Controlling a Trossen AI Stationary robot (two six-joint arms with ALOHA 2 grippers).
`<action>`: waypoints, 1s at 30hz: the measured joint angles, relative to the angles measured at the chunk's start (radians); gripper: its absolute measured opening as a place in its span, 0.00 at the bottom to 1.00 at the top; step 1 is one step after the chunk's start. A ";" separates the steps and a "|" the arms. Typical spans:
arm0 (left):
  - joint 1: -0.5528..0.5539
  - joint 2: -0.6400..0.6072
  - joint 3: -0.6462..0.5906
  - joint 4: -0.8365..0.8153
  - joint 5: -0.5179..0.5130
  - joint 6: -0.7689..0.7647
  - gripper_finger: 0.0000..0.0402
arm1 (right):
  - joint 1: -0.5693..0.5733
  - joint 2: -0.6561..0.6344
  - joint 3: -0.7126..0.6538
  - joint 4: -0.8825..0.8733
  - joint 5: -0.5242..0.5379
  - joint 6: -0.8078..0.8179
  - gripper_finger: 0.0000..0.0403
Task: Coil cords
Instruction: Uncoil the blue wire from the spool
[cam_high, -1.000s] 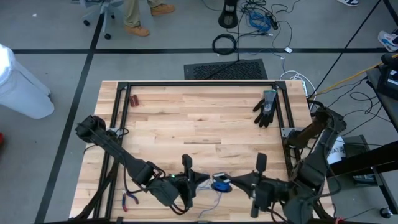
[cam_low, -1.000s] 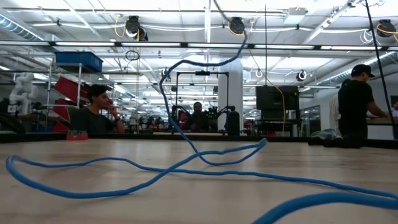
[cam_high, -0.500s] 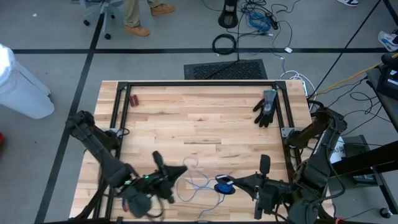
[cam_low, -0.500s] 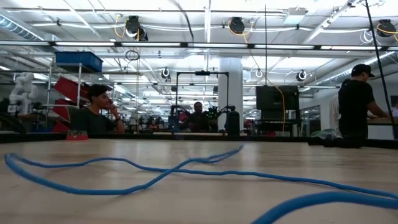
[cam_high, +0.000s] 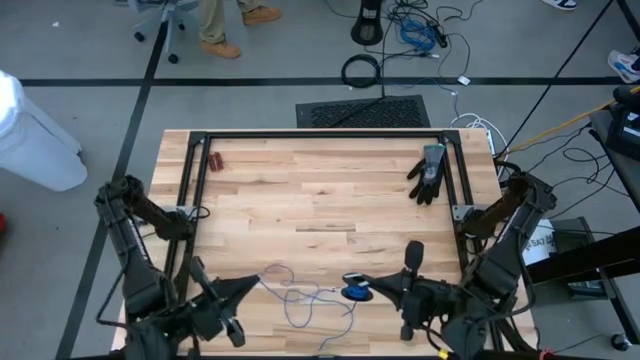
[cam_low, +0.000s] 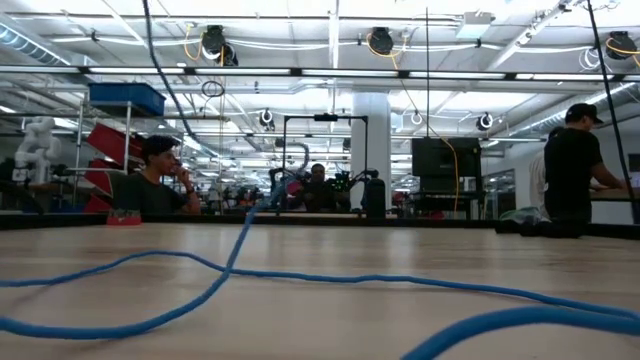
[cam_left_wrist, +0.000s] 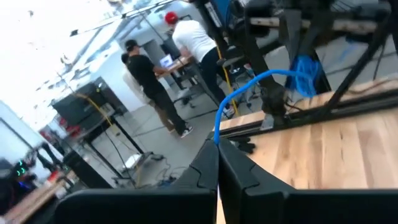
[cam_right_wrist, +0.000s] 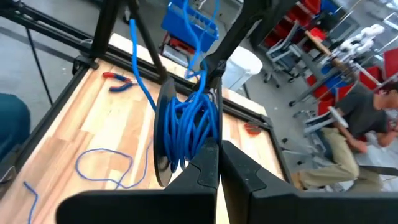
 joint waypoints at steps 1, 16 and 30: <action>-0.002 0.000 0.000 0.026 -0.001 0.011 0.00 | -0.008 0.000 0.000 0.000 -0.014 0.000 0.00; 0.022 0.000 0.000 0.162 0.315 0.008 0.00 | -0.129 0.023 0.000 -0.035 0.007 0.059 0.00; 0.176 0.080 0.000 0.304 0.717 0.044 0.00 | -0.192 0.049 -0.001 -0.162 0.004 0.134 0.00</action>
